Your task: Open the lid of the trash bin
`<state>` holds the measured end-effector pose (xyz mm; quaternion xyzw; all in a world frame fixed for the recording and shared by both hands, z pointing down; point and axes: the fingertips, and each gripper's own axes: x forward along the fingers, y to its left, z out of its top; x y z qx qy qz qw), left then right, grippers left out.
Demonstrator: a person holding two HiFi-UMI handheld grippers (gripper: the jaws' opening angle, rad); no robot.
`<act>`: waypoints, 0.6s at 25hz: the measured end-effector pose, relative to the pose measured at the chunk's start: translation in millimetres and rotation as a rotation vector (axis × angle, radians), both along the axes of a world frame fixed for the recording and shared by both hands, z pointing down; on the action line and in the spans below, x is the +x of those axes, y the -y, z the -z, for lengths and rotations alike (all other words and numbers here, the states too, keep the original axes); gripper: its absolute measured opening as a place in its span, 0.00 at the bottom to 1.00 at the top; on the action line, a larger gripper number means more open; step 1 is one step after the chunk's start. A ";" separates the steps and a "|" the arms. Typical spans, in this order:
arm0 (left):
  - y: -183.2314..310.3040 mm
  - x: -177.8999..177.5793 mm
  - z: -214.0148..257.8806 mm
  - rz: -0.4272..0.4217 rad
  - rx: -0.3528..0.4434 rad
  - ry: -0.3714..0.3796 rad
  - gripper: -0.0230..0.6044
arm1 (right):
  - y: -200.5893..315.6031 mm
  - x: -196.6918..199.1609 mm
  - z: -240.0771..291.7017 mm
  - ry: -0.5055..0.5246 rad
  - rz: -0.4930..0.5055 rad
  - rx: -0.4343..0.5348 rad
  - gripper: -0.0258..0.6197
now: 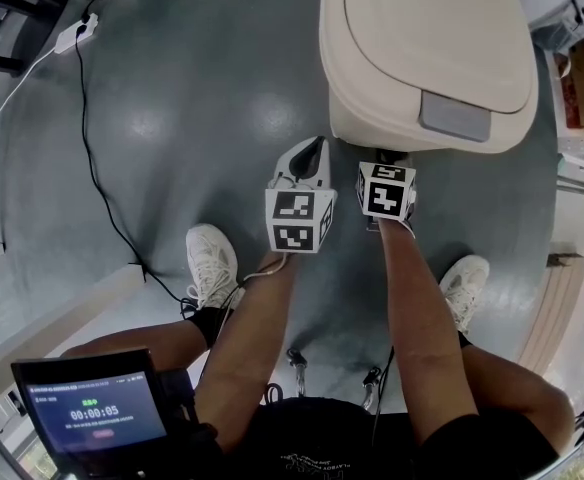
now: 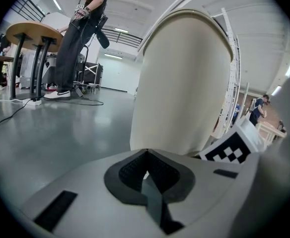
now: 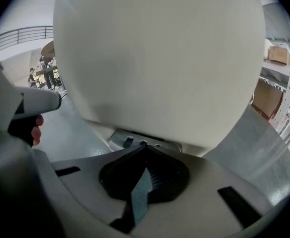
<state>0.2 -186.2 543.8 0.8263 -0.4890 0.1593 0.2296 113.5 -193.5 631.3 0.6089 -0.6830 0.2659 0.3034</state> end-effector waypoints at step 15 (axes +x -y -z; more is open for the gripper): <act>-1.7 1.8 0.1 -0.015 -0.003 0.014 0.03 | -2.0 3.0 -4.0 0.042 -0.034 0.007 0.04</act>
